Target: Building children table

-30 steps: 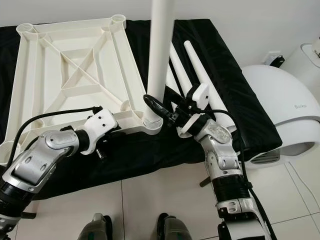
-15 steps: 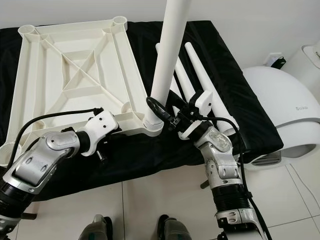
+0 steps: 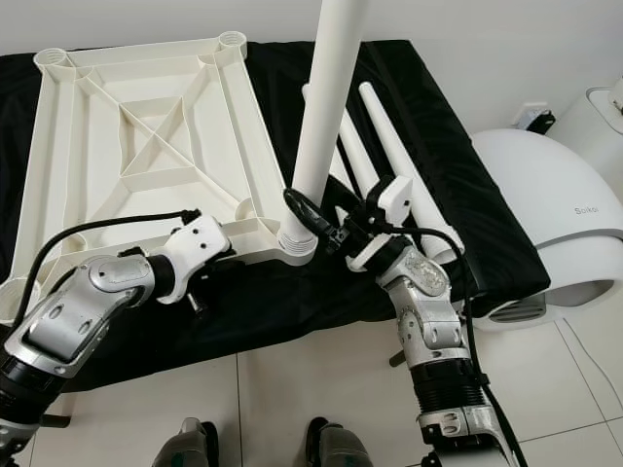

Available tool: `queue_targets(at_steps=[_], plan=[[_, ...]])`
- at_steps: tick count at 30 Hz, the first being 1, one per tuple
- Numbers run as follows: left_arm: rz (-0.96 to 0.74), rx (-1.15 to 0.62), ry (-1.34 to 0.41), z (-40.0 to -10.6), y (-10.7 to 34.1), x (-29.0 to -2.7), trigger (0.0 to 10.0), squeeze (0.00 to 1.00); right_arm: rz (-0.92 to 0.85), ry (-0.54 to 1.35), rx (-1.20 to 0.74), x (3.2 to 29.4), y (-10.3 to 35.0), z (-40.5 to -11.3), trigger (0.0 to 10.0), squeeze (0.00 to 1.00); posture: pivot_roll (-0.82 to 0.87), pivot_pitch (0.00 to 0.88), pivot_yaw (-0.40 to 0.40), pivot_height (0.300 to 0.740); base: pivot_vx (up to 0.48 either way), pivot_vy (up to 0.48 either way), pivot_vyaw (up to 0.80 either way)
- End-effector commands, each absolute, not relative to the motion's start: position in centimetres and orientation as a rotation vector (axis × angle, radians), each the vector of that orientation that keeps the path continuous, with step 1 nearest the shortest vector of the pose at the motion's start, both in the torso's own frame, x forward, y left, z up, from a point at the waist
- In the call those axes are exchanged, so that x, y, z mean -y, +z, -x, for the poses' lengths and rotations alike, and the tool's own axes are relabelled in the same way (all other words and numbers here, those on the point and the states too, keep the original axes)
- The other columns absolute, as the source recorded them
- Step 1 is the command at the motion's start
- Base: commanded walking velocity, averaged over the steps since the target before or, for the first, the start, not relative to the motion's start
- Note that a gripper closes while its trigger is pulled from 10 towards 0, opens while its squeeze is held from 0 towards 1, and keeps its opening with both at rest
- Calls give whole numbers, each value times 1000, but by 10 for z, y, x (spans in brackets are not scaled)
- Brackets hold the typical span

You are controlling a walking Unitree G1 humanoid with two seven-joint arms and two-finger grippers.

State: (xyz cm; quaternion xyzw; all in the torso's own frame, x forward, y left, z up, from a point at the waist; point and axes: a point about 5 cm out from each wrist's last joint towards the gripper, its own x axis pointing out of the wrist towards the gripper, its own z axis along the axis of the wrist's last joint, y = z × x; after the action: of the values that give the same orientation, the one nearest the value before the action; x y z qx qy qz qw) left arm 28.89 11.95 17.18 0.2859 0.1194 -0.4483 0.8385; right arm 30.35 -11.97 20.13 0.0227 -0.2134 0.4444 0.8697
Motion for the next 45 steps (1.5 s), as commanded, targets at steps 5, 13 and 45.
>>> queue_targets(at_steps=[5, 13, 45], plan=[[-609, -288, -1011, -283, 167, -117, 10000, 0, -57, 941, 268, 115, 169, -299, 10000, 0, 87, 222, -43, 740, 0, 0, 0], [-612, -283, -1012, -285, 168, -116, 10000, 0, -70, 923, 285, 112, 170, -296, 10000, 0, 85, 221, -42, 740, 0, 0, 0], [-621, -271, -1007, -287, 173, -116, 10000, 0, -78, 830, 339, 98, 177, -285, 10000, 0, 89, 219, -42, 740, 0, 0, 0]])
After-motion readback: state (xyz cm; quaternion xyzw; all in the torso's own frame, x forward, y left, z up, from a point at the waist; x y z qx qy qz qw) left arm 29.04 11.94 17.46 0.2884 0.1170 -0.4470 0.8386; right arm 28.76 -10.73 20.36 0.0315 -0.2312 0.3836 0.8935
